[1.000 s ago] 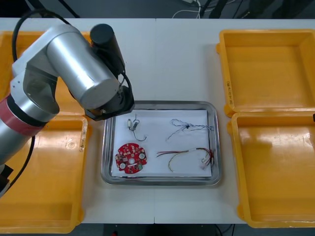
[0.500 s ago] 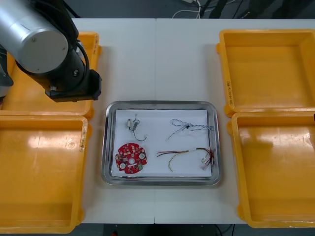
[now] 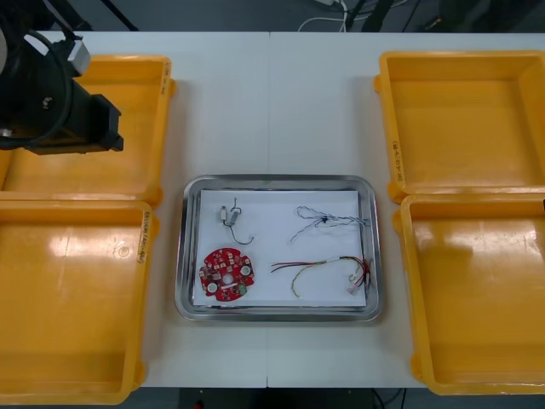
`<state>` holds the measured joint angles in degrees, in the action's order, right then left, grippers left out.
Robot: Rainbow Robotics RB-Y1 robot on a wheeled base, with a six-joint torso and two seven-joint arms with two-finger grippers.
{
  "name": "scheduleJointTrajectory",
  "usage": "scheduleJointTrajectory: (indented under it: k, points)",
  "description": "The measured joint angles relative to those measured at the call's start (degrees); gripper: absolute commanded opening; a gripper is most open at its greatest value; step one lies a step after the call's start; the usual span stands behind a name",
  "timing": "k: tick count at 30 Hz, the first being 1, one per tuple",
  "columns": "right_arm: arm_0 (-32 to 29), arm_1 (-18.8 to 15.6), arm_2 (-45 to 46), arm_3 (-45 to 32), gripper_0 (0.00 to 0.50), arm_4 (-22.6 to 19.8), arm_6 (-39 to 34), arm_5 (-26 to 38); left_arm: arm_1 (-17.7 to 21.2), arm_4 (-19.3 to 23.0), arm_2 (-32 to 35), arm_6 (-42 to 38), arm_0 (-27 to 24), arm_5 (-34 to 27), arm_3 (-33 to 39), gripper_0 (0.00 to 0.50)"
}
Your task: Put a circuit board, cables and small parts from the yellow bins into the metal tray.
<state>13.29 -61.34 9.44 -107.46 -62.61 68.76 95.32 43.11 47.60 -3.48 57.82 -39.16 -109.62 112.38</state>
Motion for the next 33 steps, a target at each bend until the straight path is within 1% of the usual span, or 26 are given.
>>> scheduleJointTrajectory:
  k: [2, 4, 13, 18, 24, 33]
  points:
    - [0.0, 0.0, 0.0, 0.0, 0.500, 0.0, 0.0, 0.0, 0.2, 0.2, 1.8, 4.2, 1.5, 0.0, 0.6, 0.500]
    - [0.0, 0.0, 0.0, 0.0, 0.500, 0.0, 0.0, 0.0, 0.5, 0.4, 3.4, 6.1, 3.2, 0.0, 1.0, 0.500]
    - [0.0, 0.0, 0.0, 0.0, 0.500, 0.0, 0.0, 0.0, 1.0, 0.6, 11.0, 6.5, 10.0, 0.0, 2.4, 0.500]
    - [0.0, 0.0, 0.0, 0.0, 0.500, 0.0, 0.0, 0.0, 1.0, 0.2, 14.1, 11.6, 12.9, 0.0, 2.5, 0.500]
    - [0.0, 0.0, 0.0, 0.0, 0.500, 0.0, 0.0, 0.0, 1.0, -0.4, 16.6, 22.1, 16.5, 0.0, 2.6, 0.500]
    - [0.0, 0.0, 0.0, -0.1, 0.500, 0.0, 0.0, 0.0, 1.0, -0.4, 17.7, 23.0, 21.5, 0.0, 6.0, 0.500]
